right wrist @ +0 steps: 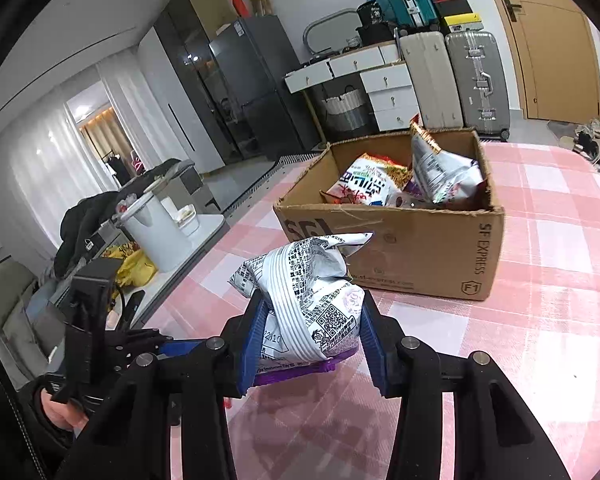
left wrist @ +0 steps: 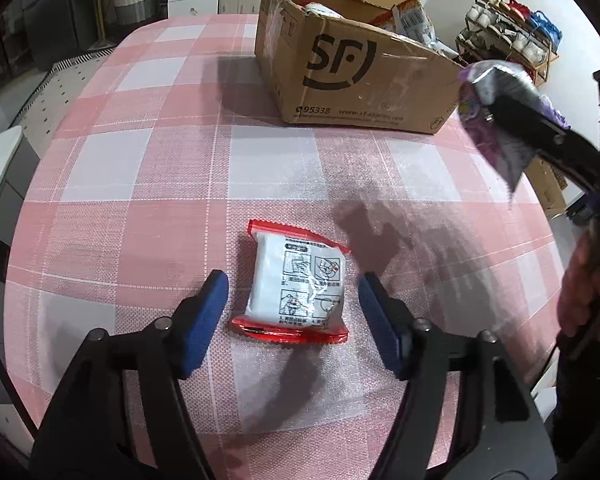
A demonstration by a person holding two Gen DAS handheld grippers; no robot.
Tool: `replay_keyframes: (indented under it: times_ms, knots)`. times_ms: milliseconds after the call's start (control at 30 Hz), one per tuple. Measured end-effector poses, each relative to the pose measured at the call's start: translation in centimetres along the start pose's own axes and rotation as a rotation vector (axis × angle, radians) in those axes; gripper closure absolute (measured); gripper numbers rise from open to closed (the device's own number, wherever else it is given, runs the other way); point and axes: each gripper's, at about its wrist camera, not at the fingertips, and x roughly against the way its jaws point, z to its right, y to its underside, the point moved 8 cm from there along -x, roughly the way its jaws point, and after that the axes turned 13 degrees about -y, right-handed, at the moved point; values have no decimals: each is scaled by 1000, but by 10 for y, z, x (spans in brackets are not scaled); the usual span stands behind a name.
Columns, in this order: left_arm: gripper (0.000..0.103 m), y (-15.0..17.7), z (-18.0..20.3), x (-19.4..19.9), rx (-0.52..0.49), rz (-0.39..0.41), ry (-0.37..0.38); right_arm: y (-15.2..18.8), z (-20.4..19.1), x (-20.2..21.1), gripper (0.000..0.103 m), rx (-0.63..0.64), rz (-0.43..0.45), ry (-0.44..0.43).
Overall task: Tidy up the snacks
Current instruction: 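Lift both held packs and carry them over the cardboard box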
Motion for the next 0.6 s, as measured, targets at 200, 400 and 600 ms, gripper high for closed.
replay_keyframes:
  times_ms: [200,400,600]
  knots:
    - [37,3,9,-7,-41,-6,-54,1,-4,27,59,-1,34,5]
    - [52,9,15,-13,-87,-3,-117,8,-5,40,59,-23,55,8]
    - [63,5,7,-8,-53,20,-71,14,-5,42,59,-44,61,17]
